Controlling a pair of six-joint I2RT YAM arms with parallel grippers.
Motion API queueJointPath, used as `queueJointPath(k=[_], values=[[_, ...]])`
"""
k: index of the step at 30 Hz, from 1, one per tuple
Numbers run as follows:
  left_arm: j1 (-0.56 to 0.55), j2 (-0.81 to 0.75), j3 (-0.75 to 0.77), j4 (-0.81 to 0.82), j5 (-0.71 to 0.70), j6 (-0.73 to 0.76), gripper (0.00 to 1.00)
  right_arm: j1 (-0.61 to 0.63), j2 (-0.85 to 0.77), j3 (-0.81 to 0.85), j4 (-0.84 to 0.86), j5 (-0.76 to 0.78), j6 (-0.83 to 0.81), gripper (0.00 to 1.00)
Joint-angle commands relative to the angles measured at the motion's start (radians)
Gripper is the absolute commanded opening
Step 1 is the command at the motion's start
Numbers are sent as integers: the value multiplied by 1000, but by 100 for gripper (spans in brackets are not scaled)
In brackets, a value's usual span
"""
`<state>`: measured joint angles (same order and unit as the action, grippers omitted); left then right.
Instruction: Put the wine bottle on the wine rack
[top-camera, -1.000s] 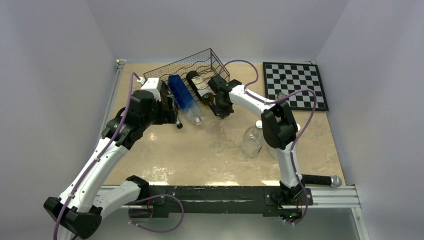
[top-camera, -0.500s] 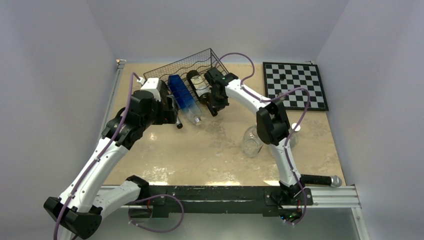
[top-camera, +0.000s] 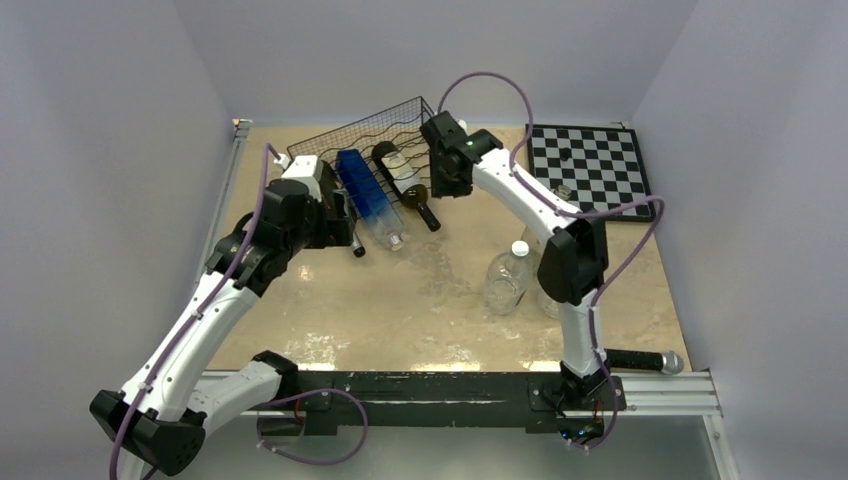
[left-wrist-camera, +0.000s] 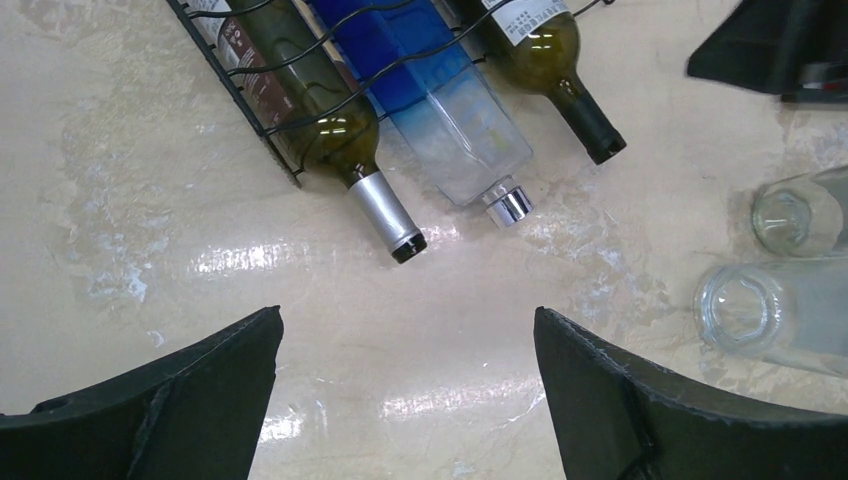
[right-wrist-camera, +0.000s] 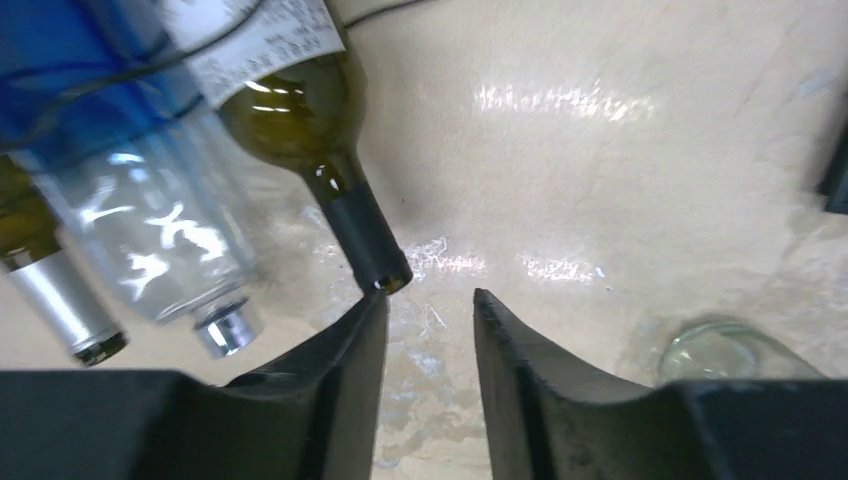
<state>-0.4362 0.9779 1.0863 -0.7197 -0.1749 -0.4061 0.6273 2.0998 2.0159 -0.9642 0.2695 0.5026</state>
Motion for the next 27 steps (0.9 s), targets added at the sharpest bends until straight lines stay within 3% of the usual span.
queueJointPath(k=[1,2,5,7,13,21,27], values=[[32,36,40,9,-28,-67,99,2,-156,78,-22,56,-59,44],[49,51,50,5,-24,-85,97,2,-178,82,-29,53,-64,45],[147,121,92,-9,54,-137,76,0,-252,77,-57,41,-70,46],[233,180,122,-22,119,-166,70,-4,-307,59,-78,37,-77,46],[400,352,171,49,170,-203,72,-30,-512,-61,-107,35,-104,47],[475,606,277,195,282,-245,72,-81,-680,-156,-158,36,-127,50],[502,716,369,170,262,-241,50,-117,-740,-195,-176,37,-126,51]])
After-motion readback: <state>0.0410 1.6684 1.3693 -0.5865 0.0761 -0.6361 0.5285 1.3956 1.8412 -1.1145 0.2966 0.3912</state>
